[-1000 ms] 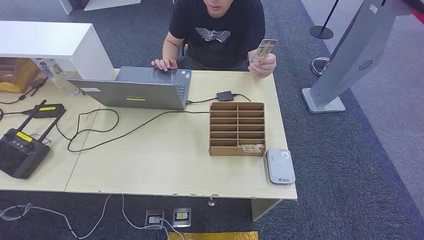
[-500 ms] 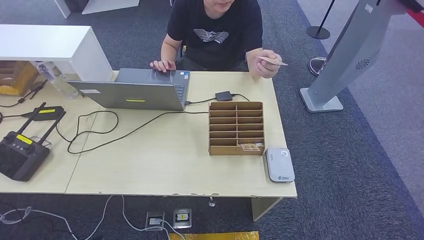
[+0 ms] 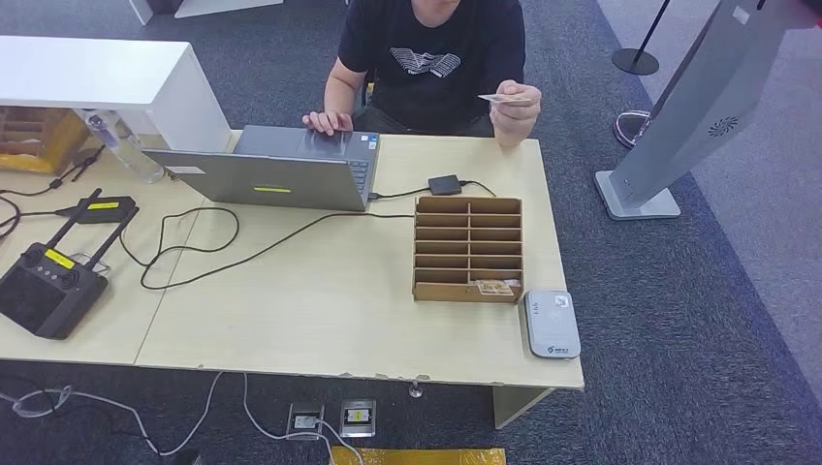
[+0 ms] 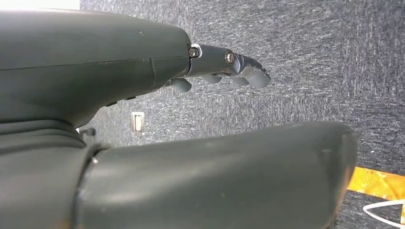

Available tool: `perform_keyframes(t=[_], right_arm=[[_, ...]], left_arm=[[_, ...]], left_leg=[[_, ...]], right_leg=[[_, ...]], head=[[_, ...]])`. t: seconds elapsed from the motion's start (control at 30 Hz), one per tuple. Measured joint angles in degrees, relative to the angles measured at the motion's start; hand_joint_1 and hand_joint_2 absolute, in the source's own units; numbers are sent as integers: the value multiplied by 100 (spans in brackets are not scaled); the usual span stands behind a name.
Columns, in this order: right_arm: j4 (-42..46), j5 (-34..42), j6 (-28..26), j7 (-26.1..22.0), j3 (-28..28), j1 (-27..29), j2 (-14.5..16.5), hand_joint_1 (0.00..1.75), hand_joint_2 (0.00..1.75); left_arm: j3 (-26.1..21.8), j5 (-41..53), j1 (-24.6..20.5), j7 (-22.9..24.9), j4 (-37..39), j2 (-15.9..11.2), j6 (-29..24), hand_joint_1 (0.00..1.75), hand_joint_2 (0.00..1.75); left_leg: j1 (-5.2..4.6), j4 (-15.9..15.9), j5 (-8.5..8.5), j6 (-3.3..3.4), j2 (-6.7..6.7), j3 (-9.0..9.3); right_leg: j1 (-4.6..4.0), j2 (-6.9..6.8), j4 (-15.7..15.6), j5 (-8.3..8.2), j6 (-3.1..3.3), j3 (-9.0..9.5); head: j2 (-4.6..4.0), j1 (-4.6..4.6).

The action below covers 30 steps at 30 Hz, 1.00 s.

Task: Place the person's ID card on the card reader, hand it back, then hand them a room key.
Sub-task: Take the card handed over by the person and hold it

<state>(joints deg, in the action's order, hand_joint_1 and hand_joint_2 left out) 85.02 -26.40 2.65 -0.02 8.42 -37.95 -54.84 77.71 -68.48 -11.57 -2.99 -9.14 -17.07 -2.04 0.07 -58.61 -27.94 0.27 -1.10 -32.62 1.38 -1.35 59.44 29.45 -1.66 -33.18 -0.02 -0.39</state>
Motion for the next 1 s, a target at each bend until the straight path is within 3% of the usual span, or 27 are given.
perform_keyframes(t=[0.13, 0.47, 1.0], right_arm=[[-1, -188, 108, 144, 757, -222, 14, 0, 175], [-37, -508, 135, 181, 2030, -91, 317, 0, 175], [-404, -424, -187, -87, 2831, 125, 953, 0, 175]], left_arm=[[73, 23, 3, -2, 0, -7, 80, 0, 0], [162, 24, 3, -47, 0, -7, 73, 0, 0], [244, -113, 5, -44, 0, 36, -35, 0, 0]], left_leg=[[5, 0, -1, -1, 3, 2], [10, 0, -2, -4, 7, 5], [12, 0, -4, -7, 13, 7]], right_leg=[[-4, 3, -3, 0, 0, 3], [-10, 7, -2, -1, 3, 2], [-11, 15, -2, 0, 6, 0]], head=[[0, 1], [0, -1], [0, -1]])
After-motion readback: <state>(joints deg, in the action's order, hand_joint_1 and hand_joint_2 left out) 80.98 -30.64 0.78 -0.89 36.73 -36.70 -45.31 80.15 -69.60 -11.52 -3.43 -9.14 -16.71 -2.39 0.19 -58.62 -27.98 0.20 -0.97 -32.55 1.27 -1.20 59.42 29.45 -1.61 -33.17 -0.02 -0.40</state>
